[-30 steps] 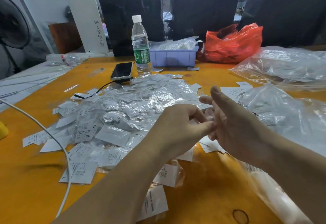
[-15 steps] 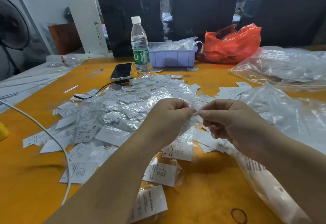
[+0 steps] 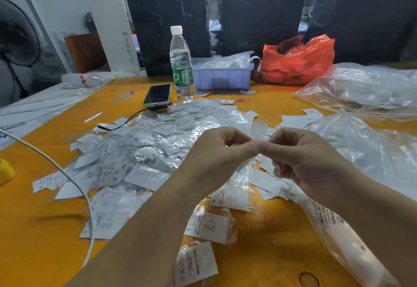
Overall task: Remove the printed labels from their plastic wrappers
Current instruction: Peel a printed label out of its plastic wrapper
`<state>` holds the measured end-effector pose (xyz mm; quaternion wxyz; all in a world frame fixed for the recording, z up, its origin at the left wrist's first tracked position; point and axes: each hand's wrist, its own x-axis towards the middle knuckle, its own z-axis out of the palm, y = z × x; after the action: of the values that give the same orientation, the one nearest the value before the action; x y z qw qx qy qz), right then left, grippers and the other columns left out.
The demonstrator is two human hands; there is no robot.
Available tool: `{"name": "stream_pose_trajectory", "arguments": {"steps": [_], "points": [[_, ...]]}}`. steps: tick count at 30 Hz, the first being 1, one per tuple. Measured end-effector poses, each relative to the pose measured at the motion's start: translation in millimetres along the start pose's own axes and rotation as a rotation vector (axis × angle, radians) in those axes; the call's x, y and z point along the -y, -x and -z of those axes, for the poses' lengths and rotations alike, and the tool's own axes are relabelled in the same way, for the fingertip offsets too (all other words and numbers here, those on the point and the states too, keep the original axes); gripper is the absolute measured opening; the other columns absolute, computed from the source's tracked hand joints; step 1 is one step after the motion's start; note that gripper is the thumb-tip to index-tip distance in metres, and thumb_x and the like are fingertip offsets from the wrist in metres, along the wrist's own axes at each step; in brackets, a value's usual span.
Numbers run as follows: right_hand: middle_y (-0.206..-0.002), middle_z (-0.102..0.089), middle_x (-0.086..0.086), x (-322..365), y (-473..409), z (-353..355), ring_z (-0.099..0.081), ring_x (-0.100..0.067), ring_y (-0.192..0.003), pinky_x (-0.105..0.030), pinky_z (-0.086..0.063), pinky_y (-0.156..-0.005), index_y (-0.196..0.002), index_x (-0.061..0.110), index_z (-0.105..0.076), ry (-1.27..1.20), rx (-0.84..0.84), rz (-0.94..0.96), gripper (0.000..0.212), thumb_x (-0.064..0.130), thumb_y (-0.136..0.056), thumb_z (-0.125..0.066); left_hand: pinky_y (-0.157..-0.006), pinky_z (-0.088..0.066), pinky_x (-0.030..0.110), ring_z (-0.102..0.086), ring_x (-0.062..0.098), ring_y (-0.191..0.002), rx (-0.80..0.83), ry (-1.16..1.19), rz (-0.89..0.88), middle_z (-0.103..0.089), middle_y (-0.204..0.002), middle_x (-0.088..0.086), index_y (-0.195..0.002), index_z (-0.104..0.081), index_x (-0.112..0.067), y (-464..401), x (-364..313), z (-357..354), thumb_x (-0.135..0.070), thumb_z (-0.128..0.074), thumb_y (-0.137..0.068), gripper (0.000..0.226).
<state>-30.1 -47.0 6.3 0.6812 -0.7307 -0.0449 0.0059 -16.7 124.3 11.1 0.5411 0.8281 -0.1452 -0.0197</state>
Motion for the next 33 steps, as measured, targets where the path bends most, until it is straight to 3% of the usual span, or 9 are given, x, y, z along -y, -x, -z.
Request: {"name": "stream_pose_trajectory", "arguments": {"steps": [4, 8, 11, 15, 19, 24, 28, 33], "points": [[-0.049, -0.047, -0.001, 0.4, 1.5, -0.7, -0.041, -0.013, -0.045, -0.028, -0.038, -0.048, -0.058, 0.016, -0.06, 0.052, -0.002, 0.054, 0.039, 0.043, -0.045, -0.084, -0.057, -0.047, 0.011, -0.065, -0.003, -0.075, 0.016, 0.03, -0.004, -0.072, -0.081, -0.011, -0.088, -0.074, -0.027, -1.3, 1.0, -0.7, -0.042, -0.071, -0.084, 0.016], [-0.058, -0.052, -0.005, -2.9, 0.9, -1.0, -0.048, -0.014, -0.052, -0.027, -0.043, -0.051, -0.067, 0.009, -0.057, 0.086, 0.035, 0.03, 0.035, 0.025, -0.053, -0.085, -0.052, -0.045, 0.014, -0.056, 0.0, -0.058, -0.011, 0.085, 0.019, -0.065, -0.065, -0.009, -0.079, -0.074, -0.02, -1.3, -0.6, 0.2, -0.023, -0.063, -0.09, 0.016], [-0.071, -0.062, -0.009, -2.4, -0.8, -0.2, -0.057, -0.019, -0.061, -0.03, -0.049, -0.054, -0.082, 0.008, -0.06, -0.038, 0.081, -0.038, 0.029, 0.007, -0.06, -0.08, -0.06, -0.043, 0.028, -0.05, 0.012, -0.058, -0.022, 0.068, 0.034, -0.06, -0.061, -0.006, -0.074, -0.073, -0.018, -1.6, -1.2, 0.1, -0.015, -0.058, -0.09, 0.022], [-0.072, -0.065, -0.013, 0.9, -2.8, 1.3, -0.054, -0.017, -0.052, -0.028, -0.045, -0.049, -0.104, 0.006, -0.063, -0.244, 0.158, -0.158, 0.047, 0.012, -0.058, -0.072, -0.057, -0.037, 0.03, -0.041, 0.016, -0.059, 0.011, 0.049, 0.032, -0.052, -0.06, 0.003, -0.071, -0.071, -0.013, -0.9, -2.9, 2.5, -0.018, -0.062, -0.087, 0.019], [-0.061, -0.053, -0.008, 1.5, -2.0, 2.8, -0.045, -0.012, -0.049, -0.024, -0.042, -0.047, -0.093, 0.002, -0.068, -0.199, 0.223, -0.181, 0.03, 0.012, -0.065, -0.071, -0.055, -0.037, 0.028, -0.042, 0.015, -0.06, 0.042, 0.045, 0.025, -0.052, -0.063, 0.004, -0.076, -0.072, -0.01, -1.0, -3.1, 4.4, -0.022, -0.065, -0.088, 0.018], [-0.055, -0.047, -0.004, 3.4, -1.9, 3.1, -0.041, -0.011, -0.047, -0.022, -0.04, -0.045, -0.074, 0.007, -0.064, -0.21, 0.17, -0.193, 0.02, 0.017, -0.061, -0.076, -0.049, -0.04, 0.013, -0.051, 0.002, -0.051, 0.054, 0.096, -0.003, -0.06, -0.059, -0.007, -0.079, -0.072, -0.012, -1.2, -1.6, 4.5, -0.027, -0.065, -0.092, 0.021], [-0.051, -0.044, -0.001, 4.3, -1.1, 3.3, -0.04, -0.011, -0.046, -0.023, -0.039, -0.045, -0.055, 0.016, -0.062, -0.229, 0.081, -0.158, 0.017, 0.023, -0.061, -0.076, -0.048, -0.041, 0.01, -0.055, -0.004, -0.053, 0.076, 0.123, 0.005, -0.067, -0.072, 0.002, -0.086, -0.072, -0.011, -2.8, -1.9, 4.9, -0.029, -0.065, -0.091, 0.02], [-0.057, -0.051, -0.003, 3.0, -0.6, 1.5, -0.045, -0.012, -0.049, -0.024, -0.044, -0.045, -0.064, 0.013, -0.061, -0.273, 0.078, -0.151, 0.016, 0.023, -0.065, -0.074, -0.049, -0.042, 0.012, -0.054, -0.002, -0.052, 0.131, 0.164, 0.023, -0.061, -0.057, -0.012, -0.083, -0.071, -0.015, -1.9, -3.3, 2.4, -0.018, -0.065, -0.091, 0.011]]}}
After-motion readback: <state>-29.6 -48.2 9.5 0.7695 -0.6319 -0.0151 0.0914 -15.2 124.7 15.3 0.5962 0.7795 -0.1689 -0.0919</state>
